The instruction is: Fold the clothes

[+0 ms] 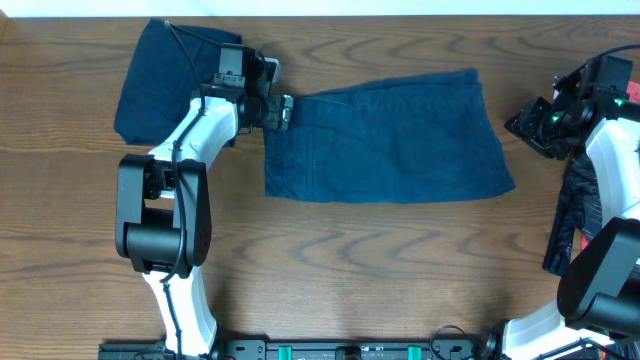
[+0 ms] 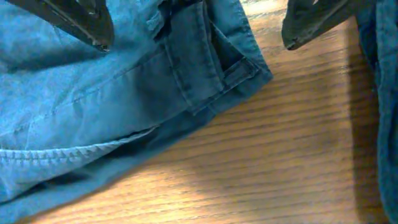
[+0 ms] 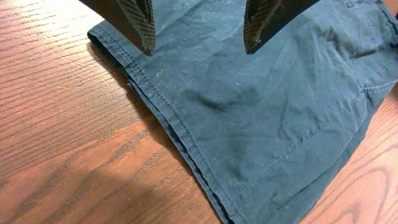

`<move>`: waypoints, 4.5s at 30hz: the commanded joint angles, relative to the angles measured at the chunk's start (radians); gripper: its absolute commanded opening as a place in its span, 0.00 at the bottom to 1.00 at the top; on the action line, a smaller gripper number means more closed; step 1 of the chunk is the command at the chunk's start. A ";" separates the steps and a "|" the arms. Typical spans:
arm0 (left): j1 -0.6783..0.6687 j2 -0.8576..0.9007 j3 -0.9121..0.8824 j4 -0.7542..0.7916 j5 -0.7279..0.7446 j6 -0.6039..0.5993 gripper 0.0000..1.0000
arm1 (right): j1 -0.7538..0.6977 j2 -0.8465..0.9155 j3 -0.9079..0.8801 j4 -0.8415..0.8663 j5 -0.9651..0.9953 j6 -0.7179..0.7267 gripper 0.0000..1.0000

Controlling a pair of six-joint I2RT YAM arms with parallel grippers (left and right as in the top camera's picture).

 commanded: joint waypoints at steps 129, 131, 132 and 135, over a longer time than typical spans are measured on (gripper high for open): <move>0.004 -0.337 -0.001 -0.220 0.074 0.055 0.06 | 0.120 0.363 0.000 0.658 -0.081 -0.176 0.71; 0.003 -0.376 -0.001 -0.244 0.074 0.056 0.06 | 0.129 0.373 0.000 0.697 -0.081 -0.176 0.75; 0.003 -0.392 -0.001 -0.254 0.074 0.056 0.06 | 0.132 0.376 0.000 0.713 -0.081 -0.176 0.75; 0.003 -0.438 -0.001 -0.275 0.074 0.059 0.06 | 0.146 0.377 0.000 0.755 -0.081 -0.175 0.75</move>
